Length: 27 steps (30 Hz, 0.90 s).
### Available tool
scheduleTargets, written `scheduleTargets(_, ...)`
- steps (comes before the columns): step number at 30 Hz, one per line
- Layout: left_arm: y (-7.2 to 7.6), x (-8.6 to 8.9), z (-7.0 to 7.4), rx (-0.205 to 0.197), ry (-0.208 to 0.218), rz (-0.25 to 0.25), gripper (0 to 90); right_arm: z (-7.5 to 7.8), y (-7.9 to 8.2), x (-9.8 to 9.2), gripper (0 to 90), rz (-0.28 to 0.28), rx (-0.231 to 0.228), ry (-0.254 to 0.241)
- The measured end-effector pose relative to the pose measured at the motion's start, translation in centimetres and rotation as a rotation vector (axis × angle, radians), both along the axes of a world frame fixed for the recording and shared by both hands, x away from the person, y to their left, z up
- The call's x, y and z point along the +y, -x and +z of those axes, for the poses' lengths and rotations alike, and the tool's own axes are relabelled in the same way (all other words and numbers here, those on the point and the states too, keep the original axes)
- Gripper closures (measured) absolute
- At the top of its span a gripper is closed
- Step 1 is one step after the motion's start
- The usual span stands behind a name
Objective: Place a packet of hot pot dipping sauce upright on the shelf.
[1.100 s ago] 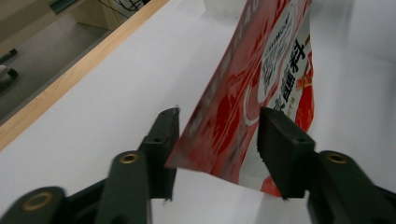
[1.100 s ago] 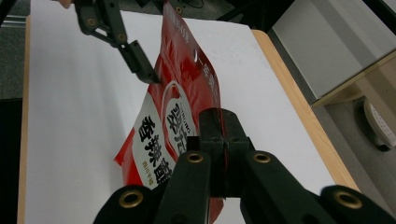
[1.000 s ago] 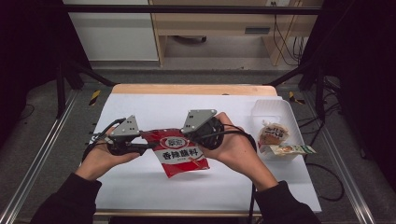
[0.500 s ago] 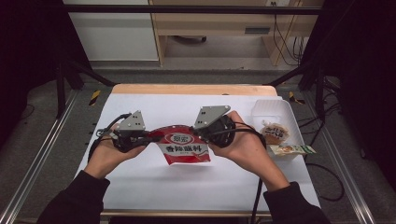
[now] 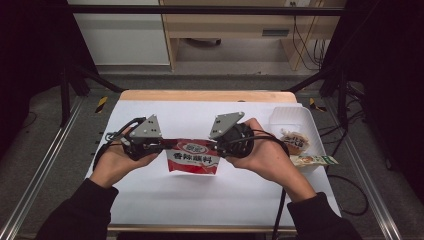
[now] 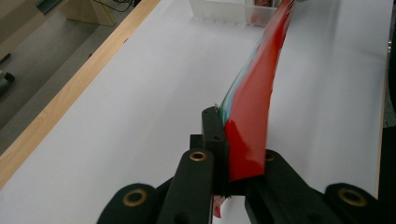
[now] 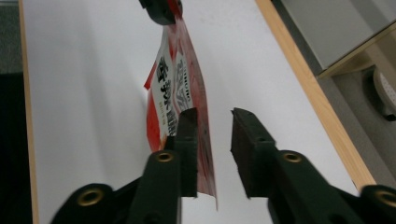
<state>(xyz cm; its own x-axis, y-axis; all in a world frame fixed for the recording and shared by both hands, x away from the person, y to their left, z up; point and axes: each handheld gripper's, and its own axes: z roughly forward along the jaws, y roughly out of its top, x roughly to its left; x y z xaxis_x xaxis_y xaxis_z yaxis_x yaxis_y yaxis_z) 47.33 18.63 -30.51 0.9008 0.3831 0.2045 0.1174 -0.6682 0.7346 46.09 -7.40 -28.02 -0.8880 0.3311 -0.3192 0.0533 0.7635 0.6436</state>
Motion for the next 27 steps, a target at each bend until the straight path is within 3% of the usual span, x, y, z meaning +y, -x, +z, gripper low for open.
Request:
scheduleTargets(4, 0.1, -0.2, 0.0, -0.005, -0.002, -0.003, 89.8, -0.2, -0.1, 0.6, 57.6, 0.002, 0.024, 0.038)
scheduleTargets(7, 0.2, -0.2, 0.1, -0.014, 0.000, -0.011, 89.8, -0.4, -0.2, 1.2, 51.3, -0.002, 0.017, 0.080)
scheduleTargets(15, 0.4, -0.2, 0.1, -0.011, -0.004, -0.020, 89.8, -0.9, -1.1, 1.7, 44.0, -0.001, 0.066, 0.133)
scheduleTargets(18, 0.5, -0.3, 0.1, -0.010, -0.009, -0.025, 89.8, -1.1, -1.3, 1.8, 51.8, 0.007, 0.078, 0.150)
scheduleTargets(23, 0.6, -0.6, 0.1, -0.009, -0.006, -0.033, 89.8, -1.3, -1.2, 1.8, 75.0, 0.026, 0.080, 0.176)
scheduleTargets(27, 0.7, -0.7, 0.1, -0.007, -0.007, -0.038, 89.8, -1.3, -1.1, 1.8, 85.5, 0.020, 0.089, 0.180)
